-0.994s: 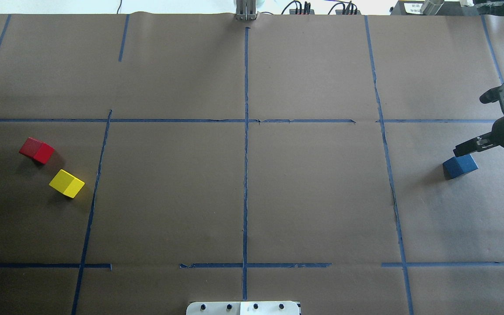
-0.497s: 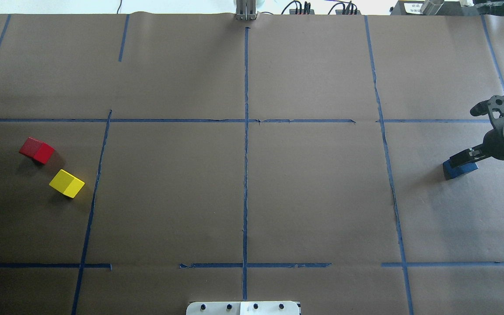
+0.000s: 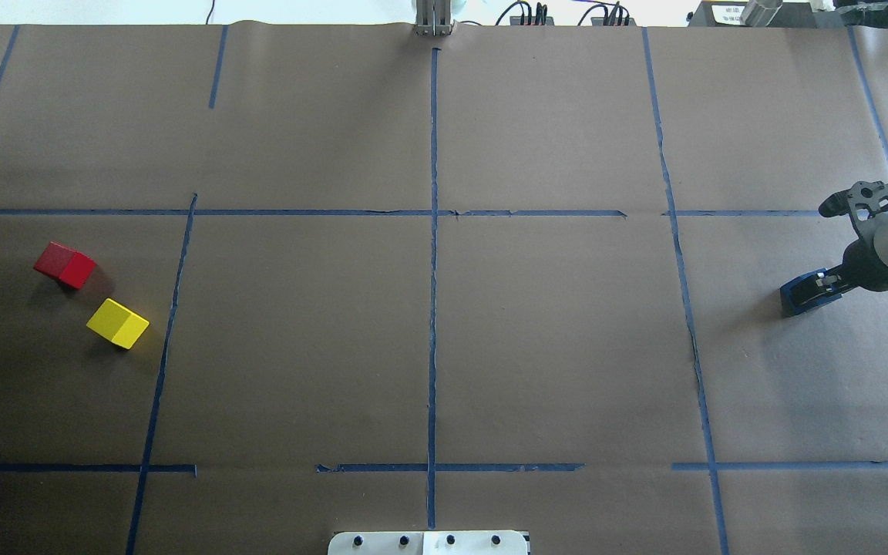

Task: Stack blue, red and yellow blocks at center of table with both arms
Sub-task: 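Lower the right gripper onto the blue cube and grasp it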

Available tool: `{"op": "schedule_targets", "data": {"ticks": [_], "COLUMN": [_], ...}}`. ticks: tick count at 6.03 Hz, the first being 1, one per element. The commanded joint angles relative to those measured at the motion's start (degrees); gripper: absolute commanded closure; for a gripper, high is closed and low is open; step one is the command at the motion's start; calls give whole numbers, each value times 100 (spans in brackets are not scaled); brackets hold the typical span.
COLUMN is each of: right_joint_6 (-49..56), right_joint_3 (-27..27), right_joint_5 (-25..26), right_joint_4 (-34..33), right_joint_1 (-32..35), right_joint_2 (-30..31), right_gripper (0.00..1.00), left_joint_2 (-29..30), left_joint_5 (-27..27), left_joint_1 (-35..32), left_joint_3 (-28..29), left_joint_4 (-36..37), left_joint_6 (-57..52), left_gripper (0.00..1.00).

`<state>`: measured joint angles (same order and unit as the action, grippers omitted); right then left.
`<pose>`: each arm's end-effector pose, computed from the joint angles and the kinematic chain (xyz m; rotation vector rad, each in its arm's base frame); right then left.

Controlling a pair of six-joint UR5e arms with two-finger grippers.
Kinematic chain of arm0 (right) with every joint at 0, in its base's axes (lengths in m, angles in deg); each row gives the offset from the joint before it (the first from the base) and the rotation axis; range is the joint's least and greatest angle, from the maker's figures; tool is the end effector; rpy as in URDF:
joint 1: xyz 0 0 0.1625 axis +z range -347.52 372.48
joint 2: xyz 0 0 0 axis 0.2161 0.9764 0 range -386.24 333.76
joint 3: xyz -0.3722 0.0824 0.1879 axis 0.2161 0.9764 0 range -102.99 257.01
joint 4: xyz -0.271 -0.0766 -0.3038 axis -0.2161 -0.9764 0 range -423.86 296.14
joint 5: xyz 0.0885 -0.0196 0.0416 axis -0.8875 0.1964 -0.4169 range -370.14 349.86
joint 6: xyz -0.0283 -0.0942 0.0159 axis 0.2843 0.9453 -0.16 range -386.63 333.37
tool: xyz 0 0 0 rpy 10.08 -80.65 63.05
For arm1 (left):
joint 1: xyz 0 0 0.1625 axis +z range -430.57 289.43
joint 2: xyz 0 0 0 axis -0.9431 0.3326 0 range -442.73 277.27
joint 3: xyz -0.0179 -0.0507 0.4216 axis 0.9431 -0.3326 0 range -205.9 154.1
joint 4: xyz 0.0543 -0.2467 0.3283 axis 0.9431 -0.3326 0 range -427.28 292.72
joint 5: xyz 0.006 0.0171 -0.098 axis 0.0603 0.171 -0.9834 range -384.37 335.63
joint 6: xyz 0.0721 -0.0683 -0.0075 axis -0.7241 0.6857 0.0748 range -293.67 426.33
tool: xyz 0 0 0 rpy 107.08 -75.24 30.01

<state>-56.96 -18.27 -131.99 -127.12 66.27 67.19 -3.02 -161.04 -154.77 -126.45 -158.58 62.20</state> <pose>-0.2271 -0.4468 0.6006 0.1081 -0.7229 -0.2368 -0.0182 -0.4218 0.6446 0.0138 0.8158 0.1748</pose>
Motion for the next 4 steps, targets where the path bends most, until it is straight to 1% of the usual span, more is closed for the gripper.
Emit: {"op": "schedule_targets", "data": {"ticks": [1,2,3,4], "right_joint_6": [9,-8,-444,-1344], "right_joint_3": [-60,-339,-542,-509], "right_joint_5": [-6,-32,-49,-50], "right_joint_4": [6,-46,-81,-134], "right_joint_1": [-9,0,-17,-261], "right_joint_2": [-35,-174,-359,-935], "right_gripper": [91,96,97,97], "left_joint_2": [-9,-9,-9,-9], "left_joint_5": [0,0,0,0], "left_joint_1": [0,0,0,0], "left_joint_3": [0,-9,-9,-9], "left_joint_4": [6,6,6,6], "left_joint_6": [0,0,0,0], "left_gripper": [0,0,0,0]}}
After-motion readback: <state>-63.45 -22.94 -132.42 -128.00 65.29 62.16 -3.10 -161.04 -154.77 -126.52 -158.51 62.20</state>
